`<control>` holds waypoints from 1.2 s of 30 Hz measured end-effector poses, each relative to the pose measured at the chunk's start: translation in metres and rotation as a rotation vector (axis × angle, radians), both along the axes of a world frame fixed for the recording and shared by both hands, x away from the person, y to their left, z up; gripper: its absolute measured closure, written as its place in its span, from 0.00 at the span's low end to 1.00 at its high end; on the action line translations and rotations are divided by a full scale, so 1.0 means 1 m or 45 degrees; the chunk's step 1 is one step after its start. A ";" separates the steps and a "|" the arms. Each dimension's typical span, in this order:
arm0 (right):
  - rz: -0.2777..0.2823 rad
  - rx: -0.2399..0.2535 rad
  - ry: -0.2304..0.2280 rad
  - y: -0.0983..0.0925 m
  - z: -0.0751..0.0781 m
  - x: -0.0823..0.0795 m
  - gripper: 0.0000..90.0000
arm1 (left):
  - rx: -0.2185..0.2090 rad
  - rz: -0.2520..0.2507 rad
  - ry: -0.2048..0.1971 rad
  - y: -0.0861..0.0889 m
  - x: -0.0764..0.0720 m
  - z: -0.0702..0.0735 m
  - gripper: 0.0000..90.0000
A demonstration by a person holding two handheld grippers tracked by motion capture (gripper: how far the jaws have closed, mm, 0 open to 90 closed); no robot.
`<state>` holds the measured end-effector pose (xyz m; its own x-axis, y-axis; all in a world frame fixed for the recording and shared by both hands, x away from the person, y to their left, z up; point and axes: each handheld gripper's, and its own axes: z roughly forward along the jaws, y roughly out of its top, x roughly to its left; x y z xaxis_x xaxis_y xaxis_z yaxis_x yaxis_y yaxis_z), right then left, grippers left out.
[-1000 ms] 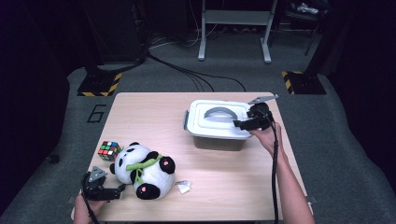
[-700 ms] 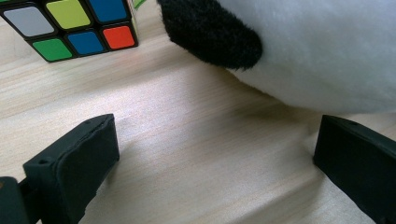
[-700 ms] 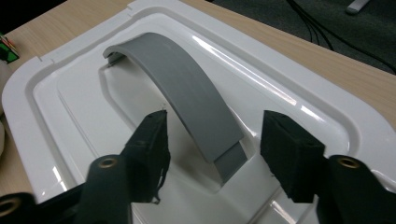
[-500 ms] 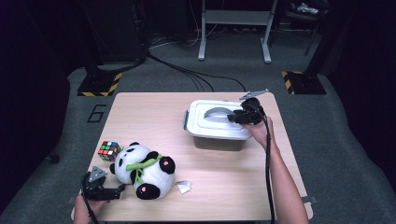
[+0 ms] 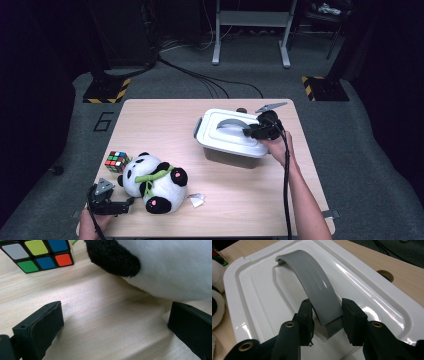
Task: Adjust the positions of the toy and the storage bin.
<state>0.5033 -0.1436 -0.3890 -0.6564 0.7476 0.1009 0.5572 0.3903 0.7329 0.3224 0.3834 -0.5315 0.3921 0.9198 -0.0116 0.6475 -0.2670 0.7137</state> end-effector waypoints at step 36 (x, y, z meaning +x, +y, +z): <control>0.221 -0.084 -0.090 0.048 0.031 0.004 0.70 | 0.008 -0.006 0.004 0.000 0.000 0.000 0.00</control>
